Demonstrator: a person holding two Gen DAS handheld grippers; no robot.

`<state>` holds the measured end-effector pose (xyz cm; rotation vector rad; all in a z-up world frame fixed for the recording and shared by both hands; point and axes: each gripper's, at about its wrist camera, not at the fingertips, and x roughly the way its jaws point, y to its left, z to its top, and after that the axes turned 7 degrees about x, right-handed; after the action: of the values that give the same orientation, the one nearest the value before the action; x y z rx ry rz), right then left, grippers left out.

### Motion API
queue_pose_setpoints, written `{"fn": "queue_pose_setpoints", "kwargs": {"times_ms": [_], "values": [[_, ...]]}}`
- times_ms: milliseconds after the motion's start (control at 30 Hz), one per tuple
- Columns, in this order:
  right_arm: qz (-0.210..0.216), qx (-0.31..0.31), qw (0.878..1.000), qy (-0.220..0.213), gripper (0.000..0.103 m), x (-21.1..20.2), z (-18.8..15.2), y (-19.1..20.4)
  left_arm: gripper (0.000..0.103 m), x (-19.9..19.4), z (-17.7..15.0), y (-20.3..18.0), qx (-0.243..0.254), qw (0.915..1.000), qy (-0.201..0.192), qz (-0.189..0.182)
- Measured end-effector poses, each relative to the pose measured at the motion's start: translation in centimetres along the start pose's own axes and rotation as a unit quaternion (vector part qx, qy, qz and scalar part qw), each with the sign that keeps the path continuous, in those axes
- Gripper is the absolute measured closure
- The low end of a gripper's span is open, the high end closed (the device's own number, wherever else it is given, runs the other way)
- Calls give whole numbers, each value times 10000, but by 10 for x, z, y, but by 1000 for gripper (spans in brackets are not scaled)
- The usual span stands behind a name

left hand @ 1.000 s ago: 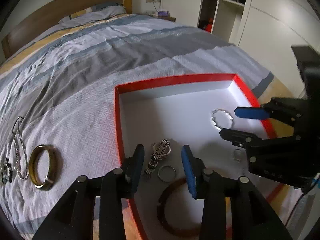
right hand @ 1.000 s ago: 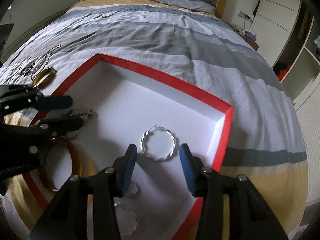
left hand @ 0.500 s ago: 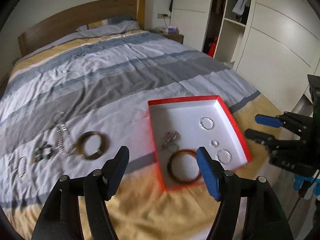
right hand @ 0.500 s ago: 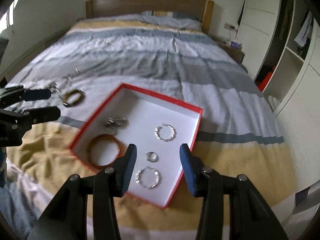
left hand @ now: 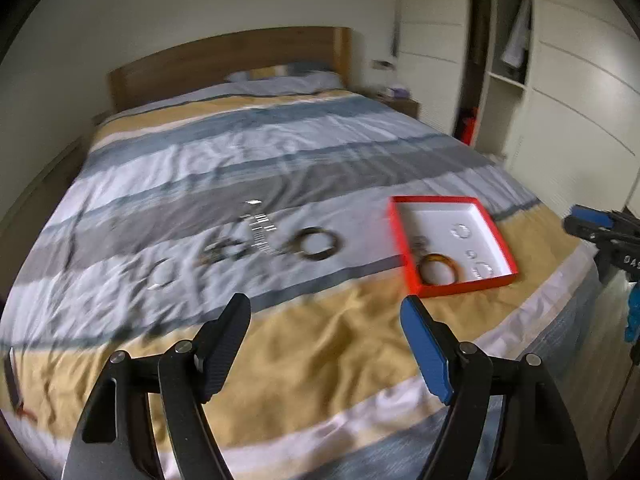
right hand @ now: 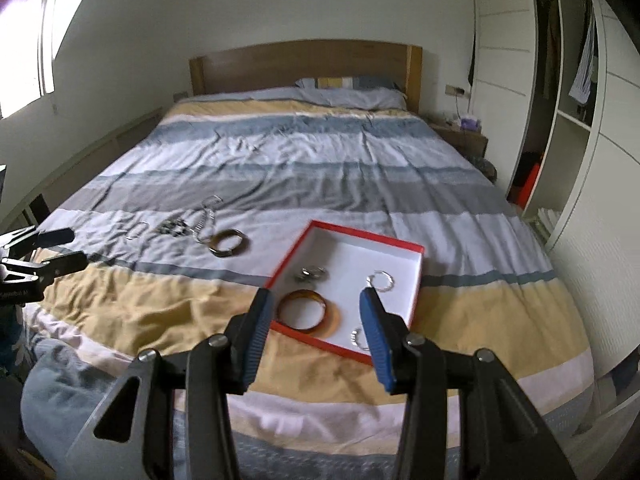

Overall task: Organize jewelry
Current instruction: 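Open both grippers to release the watch and hoop, then withdraw, then move both grippers back over the remaining jewelry on the duvet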

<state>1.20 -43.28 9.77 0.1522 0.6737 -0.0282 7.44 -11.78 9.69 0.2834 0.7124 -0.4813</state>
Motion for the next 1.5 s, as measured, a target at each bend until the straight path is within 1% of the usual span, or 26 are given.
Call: {"fn": "queue_pose_setpoints", "kwargs": {"times_ms": [100,200,233,400,467,600,667,767,967,1167,1333,1500], "values": [[58,-85,9999,-119,60,-19,0,19,26,-34,-23,31,-271,9993,-92,237],[137,-225,9993,-254,60,-38,1,40,24,-70,-45,60,-541,9968,-249,526],[160,-285,9990,-296,60,-44,1,46,22,-84,-55,70,-657,9953,-305,644],[294,-479,9974,-451,60,-64,-1,73,19,-127,-88,102,-1083,9868,-532,1080],[351,-520,9970,-460,60,-66,-1,80,18,-137,-99,111,-1246,9830,-573,1221],[468,-508,9967,-419,60,-59,-2,88,18,-143,-110,127,-1430,9791,-525,1351],[492,-525,9968,-356,60,-50,-3,92,18,-138,-112,132,-1469,9780,-472,1406],[506,-537,9971,-194,60,-28,-4,98,18,-121,-114,139,-1470,9774,-338,1482],[553,-530,9968,239,60,35,-8,109,19,-74,-125,147,-1402,9772,-10,1591],[682,-524,9943,625,60,93,-13,117,19,-23,-131,168,-1616,9737,302,1575],[787,-438,9921,876,60,142,-15,124,19,16,-125,186,-1720,9720,497,1521],[916,-401,9894,1048,60,189,-12,138,20,62,-112,206,-1749,9706,702,1498]]}}
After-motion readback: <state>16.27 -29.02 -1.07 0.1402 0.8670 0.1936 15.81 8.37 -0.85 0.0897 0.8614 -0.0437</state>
